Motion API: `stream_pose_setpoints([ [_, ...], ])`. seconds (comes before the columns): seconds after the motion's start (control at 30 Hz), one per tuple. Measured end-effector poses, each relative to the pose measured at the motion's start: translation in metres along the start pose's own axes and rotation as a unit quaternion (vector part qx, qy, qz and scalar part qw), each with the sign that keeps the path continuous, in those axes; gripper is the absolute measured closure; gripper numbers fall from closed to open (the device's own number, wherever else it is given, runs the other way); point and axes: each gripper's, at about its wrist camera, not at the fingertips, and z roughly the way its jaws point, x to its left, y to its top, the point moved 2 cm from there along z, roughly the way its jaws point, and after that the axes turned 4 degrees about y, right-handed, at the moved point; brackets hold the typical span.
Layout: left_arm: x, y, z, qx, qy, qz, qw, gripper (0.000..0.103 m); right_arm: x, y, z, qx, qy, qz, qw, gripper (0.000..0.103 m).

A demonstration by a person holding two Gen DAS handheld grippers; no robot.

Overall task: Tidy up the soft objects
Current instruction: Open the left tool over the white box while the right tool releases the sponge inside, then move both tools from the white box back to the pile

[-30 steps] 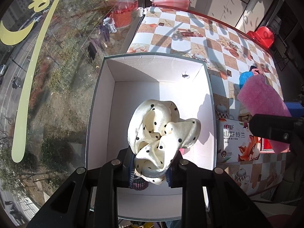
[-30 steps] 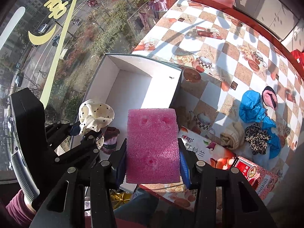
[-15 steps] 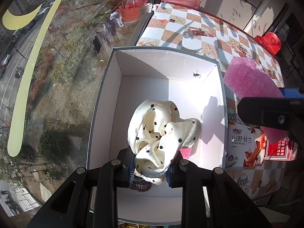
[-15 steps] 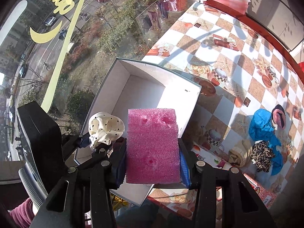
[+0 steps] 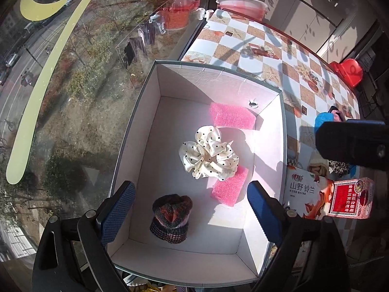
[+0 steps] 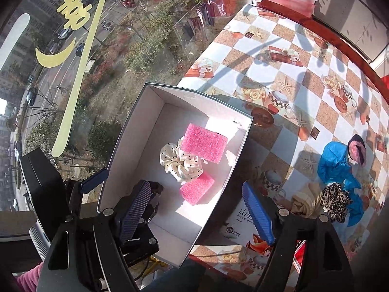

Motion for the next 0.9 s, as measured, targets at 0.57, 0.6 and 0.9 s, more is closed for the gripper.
stream_pose_setpoints([
  [0.57,-0.011,0.000,-0.027,-0.028,-0.046,-0.028,0.9981,0.000,-0.052,-0.023,-0.028,0.012,0.048,0.081,0.995,0.000],
  [0.6,-0.012,0.000,-0.028,-0.030,-0.047,-0.027,0.9981,0.000,-0.056,-0.024,-0.031,0.010,0.049,0.087,0.995,0.000],
  [0.9,-0.046,0.009,-0.044,-0.043,-0.045,0.003,0.9981,0.000,-0.093,-0.041,-0.053,-0.006,0.062,0.127,0.990,0.000],
])
